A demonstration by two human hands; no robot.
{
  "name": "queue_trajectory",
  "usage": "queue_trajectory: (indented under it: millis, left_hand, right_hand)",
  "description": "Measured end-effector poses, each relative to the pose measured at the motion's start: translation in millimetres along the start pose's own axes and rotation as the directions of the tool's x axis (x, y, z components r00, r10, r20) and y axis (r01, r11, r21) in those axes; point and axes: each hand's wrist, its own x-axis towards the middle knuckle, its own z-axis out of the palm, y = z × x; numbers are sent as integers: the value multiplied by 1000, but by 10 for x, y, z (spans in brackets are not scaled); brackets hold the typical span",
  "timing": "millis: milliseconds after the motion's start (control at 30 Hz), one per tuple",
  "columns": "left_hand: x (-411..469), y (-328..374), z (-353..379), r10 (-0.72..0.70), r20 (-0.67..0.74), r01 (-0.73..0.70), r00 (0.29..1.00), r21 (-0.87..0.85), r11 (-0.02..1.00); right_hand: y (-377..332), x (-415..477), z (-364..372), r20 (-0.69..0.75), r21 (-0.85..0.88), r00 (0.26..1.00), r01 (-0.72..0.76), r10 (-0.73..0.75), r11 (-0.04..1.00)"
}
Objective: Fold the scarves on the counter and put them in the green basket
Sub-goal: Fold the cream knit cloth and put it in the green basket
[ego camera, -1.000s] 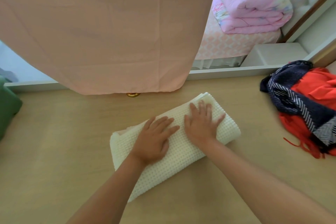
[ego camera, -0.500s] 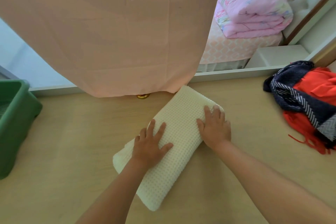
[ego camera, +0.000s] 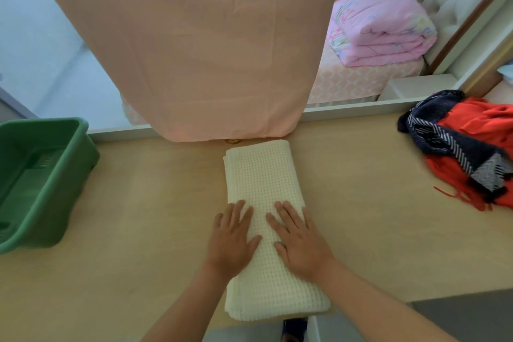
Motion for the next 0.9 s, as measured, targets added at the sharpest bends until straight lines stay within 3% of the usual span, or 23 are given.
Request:
queue_trajectory:
  millis: [100, 200, 300, 433, 500, 667, 767, 900]
  left_hand:
    - [-278, -48, 169, 279, 75, -279, 957, -17, 960]
    - [-508, -180, 237, 235, 187, -238, 954, -3, 971]
    - [-621, -194, 194, 205, 184, -215, 961, 32, 976]
    - [-728, 52, 29, 340, 129, -330, 931, -96, 939]
    - [-857, 98, 28, 387, 235, -362, 892, -144, 921]
    - [-1226, -46, 190, 410, 299, -440, 862, 38, 897]
    - [-1362, -36, 273, 426, 179, -435, 887, 15, 900]
    - [-1443, -2, 159, 445, 39, -433, 895, -176, 884]
  right_hand:
    - [-88, 6, -24, 26, 8, 999, -41, 40, 999]
    - [-68, -164, -51, 62, 14, 998, -11, 10, 1000]
    - [-63, -514, -1, 18, 6, 999, 27, -27, 1000]
    - [-208, -796, 89, -24, -2, 999, -36, 36, 999]
    - [-298, -830, 78, -49, -8, 998, -41, 41, 999]
    - [-406, -1158, 94, -91, 27, 994, 70, -68, 997]
    - [-454, -1366, 81, 35, 64, 993, 114, -116, 991]
    - [-587, -1413, 9, 178, -76, 979, 115, -100, 990]
